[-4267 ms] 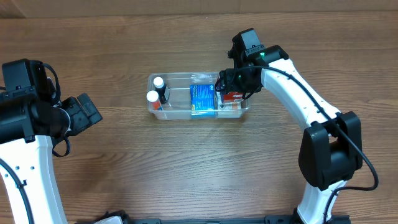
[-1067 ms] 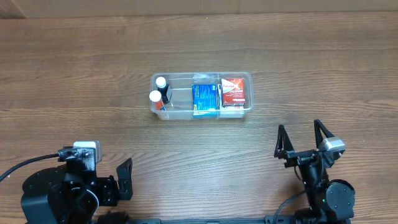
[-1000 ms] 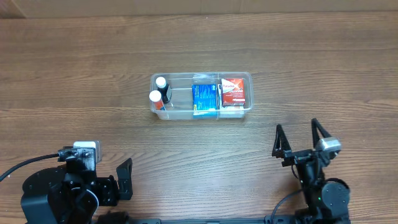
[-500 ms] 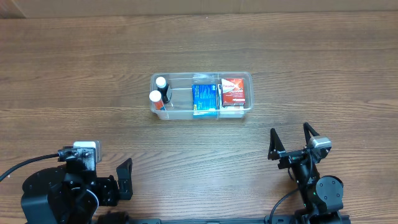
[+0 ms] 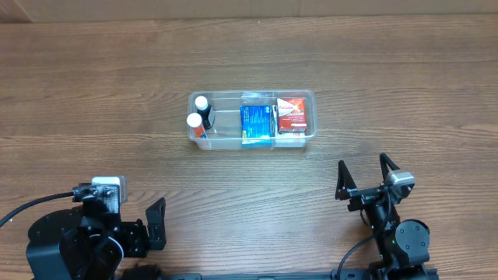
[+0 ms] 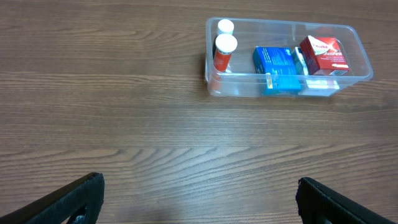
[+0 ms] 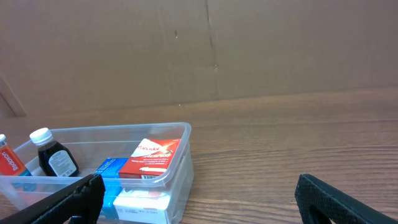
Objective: Pack container
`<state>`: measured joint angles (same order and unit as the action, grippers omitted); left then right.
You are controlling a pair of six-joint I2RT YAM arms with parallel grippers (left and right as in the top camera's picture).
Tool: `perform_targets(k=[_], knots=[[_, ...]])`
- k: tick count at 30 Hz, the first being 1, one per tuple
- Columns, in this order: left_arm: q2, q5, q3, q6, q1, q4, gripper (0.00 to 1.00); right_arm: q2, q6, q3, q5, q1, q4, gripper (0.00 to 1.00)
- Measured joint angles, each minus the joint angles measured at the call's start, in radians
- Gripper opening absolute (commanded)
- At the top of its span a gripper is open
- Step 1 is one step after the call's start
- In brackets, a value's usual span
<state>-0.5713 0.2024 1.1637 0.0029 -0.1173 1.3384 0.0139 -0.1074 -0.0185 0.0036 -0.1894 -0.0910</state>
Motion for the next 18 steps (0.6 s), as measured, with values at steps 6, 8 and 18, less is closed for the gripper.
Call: perform_targets(k=[6,8,18], knots=[[0.083,-0.023,-0.071,0.002,0.002,-0.069,1.0,0.0,0.0,0.0,0.0,0.0,0.0,1.0],[0.173,-0.021,-0.17,0.007,0.013,-0.174,1.0,0.0,0.0,0.0,0.0,0.0,0.001,1.0],[0.518,0.083,-0.802,0.031,0.019,-0.885,1.0,-0.001,0.0,0.0,0.0,0.0,0.0,1.0]])
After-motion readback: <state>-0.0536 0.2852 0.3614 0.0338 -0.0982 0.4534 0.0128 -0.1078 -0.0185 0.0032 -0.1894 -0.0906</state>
